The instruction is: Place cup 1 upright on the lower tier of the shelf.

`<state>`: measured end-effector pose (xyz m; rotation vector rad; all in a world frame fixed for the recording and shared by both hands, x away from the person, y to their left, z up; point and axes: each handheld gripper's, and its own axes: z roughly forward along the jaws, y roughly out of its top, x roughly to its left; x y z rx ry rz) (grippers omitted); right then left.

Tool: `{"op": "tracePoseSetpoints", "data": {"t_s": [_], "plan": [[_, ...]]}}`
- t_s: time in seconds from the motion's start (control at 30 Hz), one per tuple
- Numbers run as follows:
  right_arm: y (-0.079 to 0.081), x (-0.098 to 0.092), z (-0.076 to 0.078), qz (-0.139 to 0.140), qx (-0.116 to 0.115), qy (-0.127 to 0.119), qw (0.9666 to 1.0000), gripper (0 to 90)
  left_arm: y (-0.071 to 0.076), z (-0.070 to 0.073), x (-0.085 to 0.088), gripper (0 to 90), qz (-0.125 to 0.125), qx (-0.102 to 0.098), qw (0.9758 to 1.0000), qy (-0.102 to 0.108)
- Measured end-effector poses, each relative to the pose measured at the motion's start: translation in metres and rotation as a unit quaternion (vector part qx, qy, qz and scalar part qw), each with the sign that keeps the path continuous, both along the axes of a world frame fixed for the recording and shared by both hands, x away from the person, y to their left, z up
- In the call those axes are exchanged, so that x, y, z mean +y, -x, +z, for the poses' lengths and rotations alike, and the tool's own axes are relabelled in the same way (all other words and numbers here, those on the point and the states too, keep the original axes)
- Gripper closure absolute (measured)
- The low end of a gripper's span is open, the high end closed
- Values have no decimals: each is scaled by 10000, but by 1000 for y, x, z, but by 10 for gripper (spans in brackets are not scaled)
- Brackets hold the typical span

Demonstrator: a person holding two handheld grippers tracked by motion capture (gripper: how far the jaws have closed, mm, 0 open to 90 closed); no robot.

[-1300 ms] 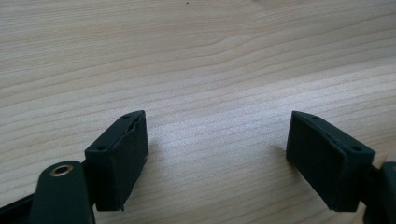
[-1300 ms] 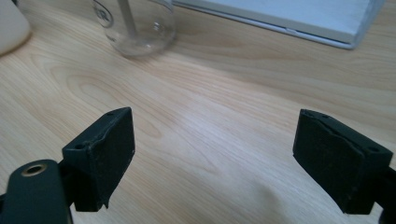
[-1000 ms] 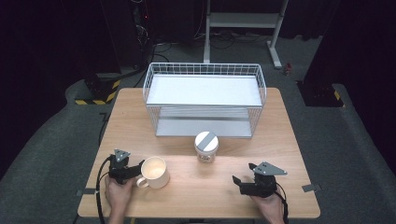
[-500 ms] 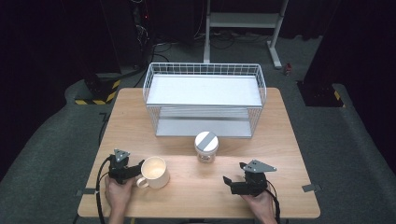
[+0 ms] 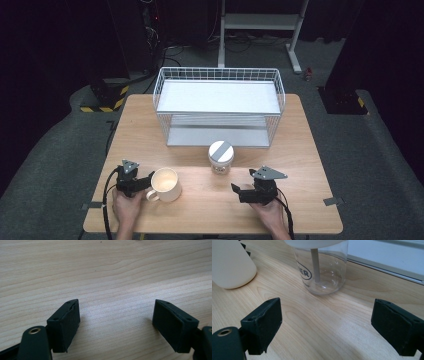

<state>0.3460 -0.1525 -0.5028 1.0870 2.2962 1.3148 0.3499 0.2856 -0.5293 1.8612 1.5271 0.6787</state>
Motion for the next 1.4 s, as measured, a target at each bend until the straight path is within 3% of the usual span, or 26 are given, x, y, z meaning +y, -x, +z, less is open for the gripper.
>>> {"op": "tracePoseSetpoints", "data": {"t_s": [0.8,1.4], "plan": [[-24,26,18,187,-300,-58,9994,95,0,0,0,225,0,-1,10000,2],[-41,46,9,203,-336,166,9991,95,0,0,0,225,0,0,10000,2]]}}
